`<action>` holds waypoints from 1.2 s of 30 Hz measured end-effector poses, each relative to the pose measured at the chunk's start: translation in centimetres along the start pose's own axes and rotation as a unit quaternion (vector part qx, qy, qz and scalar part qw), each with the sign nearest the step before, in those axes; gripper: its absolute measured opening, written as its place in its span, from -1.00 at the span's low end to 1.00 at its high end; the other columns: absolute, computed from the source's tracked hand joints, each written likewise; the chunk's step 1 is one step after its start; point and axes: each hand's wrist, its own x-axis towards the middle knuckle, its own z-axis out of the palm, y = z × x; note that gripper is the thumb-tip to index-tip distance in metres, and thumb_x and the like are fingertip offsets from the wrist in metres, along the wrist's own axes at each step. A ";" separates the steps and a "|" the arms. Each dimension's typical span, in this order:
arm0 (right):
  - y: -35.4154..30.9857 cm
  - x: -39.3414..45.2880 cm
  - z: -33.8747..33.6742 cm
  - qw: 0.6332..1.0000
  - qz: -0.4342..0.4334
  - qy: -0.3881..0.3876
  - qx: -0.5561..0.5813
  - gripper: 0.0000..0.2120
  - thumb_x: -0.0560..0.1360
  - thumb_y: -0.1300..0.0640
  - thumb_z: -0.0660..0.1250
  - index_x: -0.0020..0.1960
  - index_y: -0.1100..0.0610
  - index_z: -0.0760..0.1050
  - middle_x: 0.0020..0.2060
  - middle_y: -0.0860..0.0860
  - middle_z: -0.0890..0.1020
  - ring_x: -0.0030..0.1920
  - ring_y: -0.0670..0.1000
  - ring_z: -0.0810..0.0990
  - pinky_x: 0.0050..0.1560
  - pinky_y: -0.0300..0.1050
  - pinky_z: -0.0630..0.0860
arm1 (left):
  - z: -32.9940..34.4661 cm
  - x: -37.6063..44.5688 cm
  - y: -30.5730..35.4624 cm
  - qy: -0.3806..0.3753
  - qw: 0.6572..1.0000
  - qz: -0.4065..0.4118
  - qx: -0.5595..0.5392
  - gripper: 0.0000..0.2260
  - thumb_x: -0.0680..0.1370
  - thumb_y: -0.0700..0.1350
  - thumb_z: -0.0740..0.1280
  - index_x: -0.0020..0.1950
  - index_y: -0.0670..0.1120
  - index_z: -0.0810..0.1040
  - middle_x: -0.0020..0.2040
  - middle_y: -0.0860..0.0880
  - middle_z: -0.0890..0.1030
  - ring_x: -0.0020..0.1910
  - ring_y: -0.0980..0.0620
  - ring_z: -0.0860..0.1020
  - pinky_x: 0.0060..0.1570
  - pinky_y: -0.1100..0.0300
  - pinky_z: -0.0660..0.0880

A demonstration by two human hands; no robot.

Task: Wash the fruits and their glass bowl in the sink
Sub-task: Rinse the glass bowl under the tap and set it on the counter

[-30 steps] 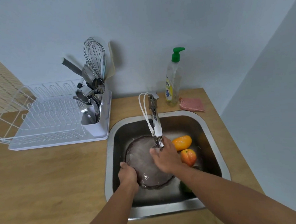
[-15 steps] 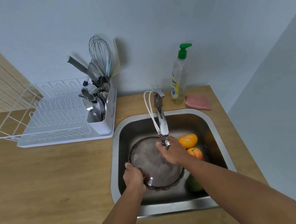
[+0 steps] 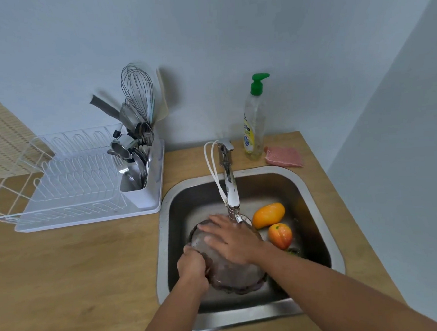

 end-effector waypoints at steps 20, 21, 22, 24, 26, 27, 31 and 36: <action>6.7 -10.8 1.5 0.975 0.030 -0.024 0.218 -0.01 0.40 -0.43 0.42 0.63 -0.30 -0.07 0.59 -0.20 0.25 0.55 -0.20 0.28 0.54 -0.09 0.29 | -0.3 0.7 5.8 -0.057 0.998 -0.015 -0.020 -0.79 0.63 -0.40 0.09 0.08 -0.27 0.49 -0.13 -0.23 0.58 -0.28 -0.13 0.58 -0.65 0.04 0.55; 6.4 -10.9 1.6 0.983 0.035 -0.020 0.177 0.00 0.39 -0.40 0.46 0.62 -0.31 -0.07 0.56 -0.21 0.30 0.51 -0.18 0.34 0.51 -0.09 0.35 | -0.4 0.4 6.0 -0.057 0.998 -0.009 -0.017 -0.80 0.62 -0.40 0.08 0.02 -0.27 0.49 -0.17 -0.24 0.59 -0.33 -0.11 0.58 -0.66 0.08 0.55; 6.2 -10.9 1.7 0.987 0.045 -0.002 0.153 -0.08 0.43 -0.33 0.46 0.60 -0.32 -0.02 0.51 -0.19 0.39 0.46 -0.15 0.43 0.45 -0.06 0.42 | -0.4 0.0 6.0 -0.062 0.998 -0.002 -0.009 -0.81 0.62 -0.38 0.07 -0.05 -0.27 0.47 -0.28 -0.23 0.59 -0.42 -0.08 0.58 -0.62 0.13 0.55; 5.9 -10.8 2.1 0.986 0.052 0.058 0.149 -0.32 0.52 -0.07 0.35 0.51 -0.35 0.10 0.36 -0.10 0.56 0.32 -0.03 0.58 0.30 0.03 0.54 | -0.6 -0.9 5.7 -0.089 0.994 0.031 0.053 -0.77 0.67 -0.20 0.08 -0.10 -0.22 0.46 -0.41 -0.15 0.55 -0.54 -0.01 0.50 -0.52 0.17 0.53; 6.0 -10.9 2.2 0.983 0.063 0.093 0.147 -0.34 0.53 0.10 0.27 0.43 -0.45 0.11 0.30 -0.02 0.61 0.27 0.05 0.61 0.29 0.05 0.54 | -1.7 -1.2 5.1 -0.113 0.958 0.130 0.230 -0.51 0.69 0.20 0.01 0.05 -0.13 0.56 -0.26 -0.10 0.55 -0.39 0.01 0.51 -0.44 0.13 0.60; 6.2 -11.0 2.2 0.983 0.069 0.100 0.140 -0.32 0.53 0.14 0.26 0.41 -0.47 0.10 0.29 0.01 0.62 0.27 0.06 0.60 0.31 0.00 0.53 | -2.6 -1.0 4.8 -0.124 0.909 0.206 0.340 -0.37 0.63 0.37 -0.07 0.14 -0.05 0.59 -0.16 -0.10 0.58 -0.25 -0.01 0.57 -0.38 0.10 0.64; 6.7 -10.9 2.0 0.984 0.065 0.099 0.131 -0.36 0.53 0.26 0.25 0.37 -0.36 0.18 0.30 0.01 0.59 0.29 -0.05 0.54 0.30 -0.46 0.31 | -5.5 0.4 3.8 -0.141 0.681 0.434 0.573 -0.22 0.47 0.56 -0.06 0.42 0.10 0.49 0.21 -0.03 0.62 0.19 -0.02 0.57 0.17 0.04 0.52; 6.8 -10.4 2.5 0.990 0.056 0.080 0.105 -0.35 0.53 0.24 0.26 0.54 -0.15 0.22 0.34 0.03 0.57 0.32 0.01 0.54 0.34 -0.33 0.35 | -6.1 2.8 2.6 -0.034 0.571 0.527 0.628 -0.61 0.69 0.10 0.14 0.52 0.14 0.41 0.05 0.05 0.51 0.01 0.07 0.53 -0.07 0.27 0.41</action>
